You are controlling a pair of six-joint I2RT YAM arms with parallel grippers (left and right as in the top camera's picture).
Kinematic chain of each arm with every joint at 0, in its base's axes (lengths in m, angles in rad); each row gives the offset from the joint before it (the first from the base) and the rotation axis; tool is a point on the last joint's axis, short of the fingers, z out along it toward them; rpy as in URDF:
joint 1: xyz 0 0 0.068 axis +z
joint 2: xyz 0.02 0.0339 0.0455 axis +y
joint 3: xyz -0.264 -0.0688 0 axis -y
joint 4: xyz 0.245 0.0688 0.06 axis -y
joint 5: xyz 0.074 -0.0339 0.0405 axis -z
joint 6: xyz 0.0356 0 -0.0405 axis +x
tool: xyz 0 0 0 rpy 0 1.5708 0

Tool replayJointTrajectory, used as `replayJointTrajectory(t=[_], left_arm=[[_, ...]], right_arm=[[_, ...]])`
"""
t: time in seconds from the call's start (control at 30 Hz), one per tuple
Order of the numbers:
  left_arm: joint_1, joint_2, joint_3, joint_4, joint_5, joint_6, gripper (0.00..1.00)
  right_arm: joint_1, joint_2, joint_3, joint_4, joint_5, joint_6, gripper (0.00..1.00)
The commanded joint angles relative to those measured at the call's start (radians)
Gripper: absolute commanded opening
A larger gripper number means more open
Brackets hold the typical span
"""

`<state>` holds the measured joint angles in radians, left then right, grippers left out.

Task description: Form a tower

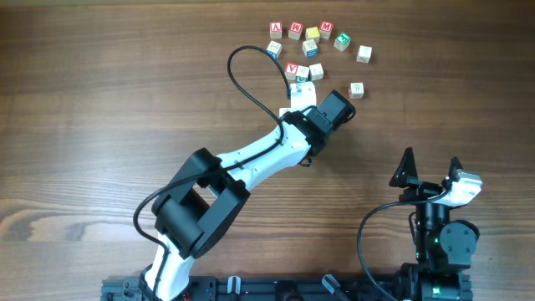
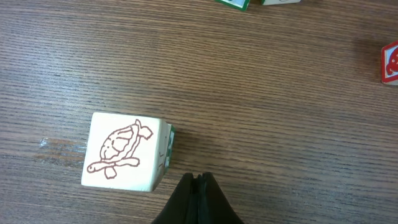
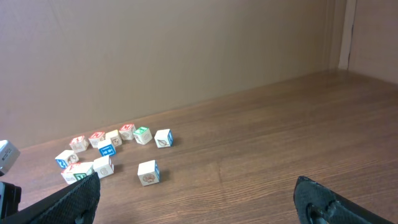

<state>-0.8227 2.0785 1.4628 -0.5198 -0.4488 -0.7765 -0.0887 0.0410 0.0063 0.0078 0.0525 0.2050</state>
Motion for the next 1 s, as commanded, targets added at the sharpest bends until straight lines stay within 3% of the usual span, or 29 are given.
replayJointTrajectory(t=[0.0,0.97], left_arm=[[0.001,0.013,0.009,-0.001,-0.034,-0.021,0.04],[0.001,0.013,0.009,-0.009,-0.086,-0.051,0.04]], right_arm=[[-0.004,-0.004,-0.001,0.003,-0.01,0.007,1.0],[-0.004,-0.004,-0.001,0.003,-0.01,0.007,1.0]])
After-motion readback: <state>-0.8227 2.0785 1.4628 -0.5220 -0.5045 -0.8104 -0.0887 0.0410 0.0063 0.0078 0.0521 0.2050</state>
